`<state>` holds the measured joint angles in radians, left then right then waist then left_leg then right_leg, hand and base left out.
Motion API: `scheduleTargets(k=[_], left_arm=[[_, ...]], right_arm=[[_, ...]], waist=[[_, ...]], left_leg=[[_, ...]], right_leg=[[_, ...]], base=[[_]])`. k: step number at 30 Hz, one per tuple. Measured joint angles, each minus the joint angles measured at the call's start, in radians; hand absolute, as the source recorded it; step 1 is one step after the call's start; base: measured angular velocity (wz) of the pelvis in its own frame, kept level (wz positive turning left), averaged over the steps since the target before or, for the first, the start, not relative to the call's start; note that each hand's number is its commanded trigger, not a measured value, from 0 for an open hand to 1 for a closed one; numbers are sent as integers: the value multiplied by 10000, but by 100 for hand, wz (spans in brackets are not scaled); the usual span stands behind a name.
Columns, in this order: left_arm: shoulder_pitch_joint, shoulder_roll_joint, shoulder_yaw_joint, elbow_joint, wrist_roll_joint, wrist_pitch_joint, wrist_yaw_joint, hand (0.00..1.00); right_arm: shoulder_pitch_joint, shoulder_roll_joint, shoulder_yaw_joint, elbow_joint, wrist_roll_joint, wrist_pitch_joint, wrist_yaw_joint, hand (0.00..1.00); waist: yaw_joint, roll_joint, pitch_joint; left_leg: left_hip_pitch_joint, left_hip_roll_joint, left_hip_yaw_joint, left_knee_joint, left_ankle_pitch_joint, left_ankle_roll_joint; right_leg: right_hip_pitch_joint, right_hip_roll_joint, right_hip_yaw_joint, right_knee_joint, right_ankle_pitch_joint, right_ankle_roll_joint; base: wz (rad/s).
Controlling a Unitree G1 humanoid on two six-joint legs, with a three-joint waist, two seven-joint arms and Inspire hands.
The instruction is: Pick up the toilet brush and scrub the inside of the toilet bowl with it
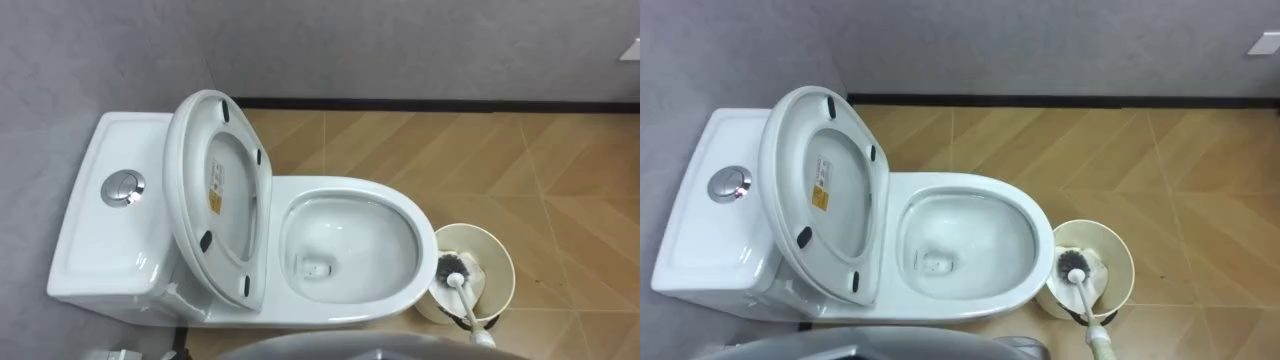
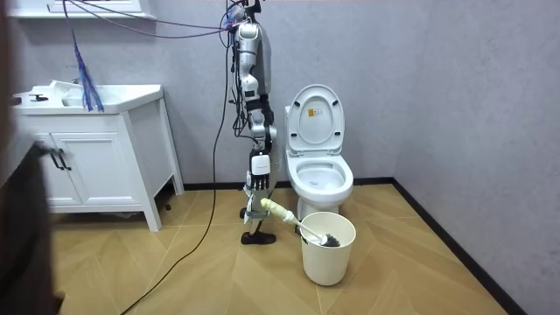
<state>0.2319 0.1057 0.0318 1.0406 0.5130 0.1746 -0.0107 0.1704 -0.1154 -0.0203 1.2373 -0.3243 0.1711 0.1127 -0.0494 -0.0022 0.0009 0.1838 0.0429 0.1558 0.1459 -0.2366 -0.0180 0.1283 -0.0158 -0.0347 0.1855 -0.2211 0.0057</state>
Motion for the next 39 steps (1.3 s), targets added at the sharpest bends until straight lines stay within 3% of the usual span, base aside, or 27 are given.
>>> scheduleTargets(k=[10, 20, 30, 34, 38, 39], left_arm=[[14, -2, 7, 16, -7, -2, -1, 0], [-6, 94, 20, 6, -113, -73, 20, 0], [-175, 93, -44, -23, -99, -547, 484, 0], [-235, 135, -44, -32, -88, -750, 522, 0], [-322, 148, -41, -30, -530, -1023, 737, 0], [-357, 151, -41, -30, -655, -1123, 783, 0]], right_arm=[[-120, -14, -11, 95, 19, -82, -104, 0], [-17, -18, -31, -372, 11, -240, -1188, 0], [-137, -27, -536, -1639, 346, -1371, -3137, 0], [-245, -18, -614, -1665, 893, -1762, -3504, 0], [-358, -21, -729, -1734, 1285, -2157, -3814, 0], [-363, -20, -727, -1735, 1373, -2265, -3889, 0]], waist=[[0, -16, 7], [1, -80, 35], [-1, -27, 9], [15, -11, 9], [2, 112, -60], [2, 127, -36]], left_leg=[[57, -7, -27, 65, 1, -1], [77, -7, 41, 40, 1, 0], [-456, -3, 40, 92, -3, 10], [-541, -7, 28, 168, -2, 9], [-765, -4, -18, 177, -2, 8], [-814, -5, -46, 177, -2, 8]], right_leg=[[83, -14, 8, -14, -1, -1], [79, -3, 64, -2, -16, 11], [-443, 4, 43, 19, 57, 2], [-467, -4, 52, -25, 62, 0], [-611, -3, 11, -10, 70, -8], [-630, -5, -25, -14, 73, -10]], base=[[0], [0], [0], [0], [1], [8]])
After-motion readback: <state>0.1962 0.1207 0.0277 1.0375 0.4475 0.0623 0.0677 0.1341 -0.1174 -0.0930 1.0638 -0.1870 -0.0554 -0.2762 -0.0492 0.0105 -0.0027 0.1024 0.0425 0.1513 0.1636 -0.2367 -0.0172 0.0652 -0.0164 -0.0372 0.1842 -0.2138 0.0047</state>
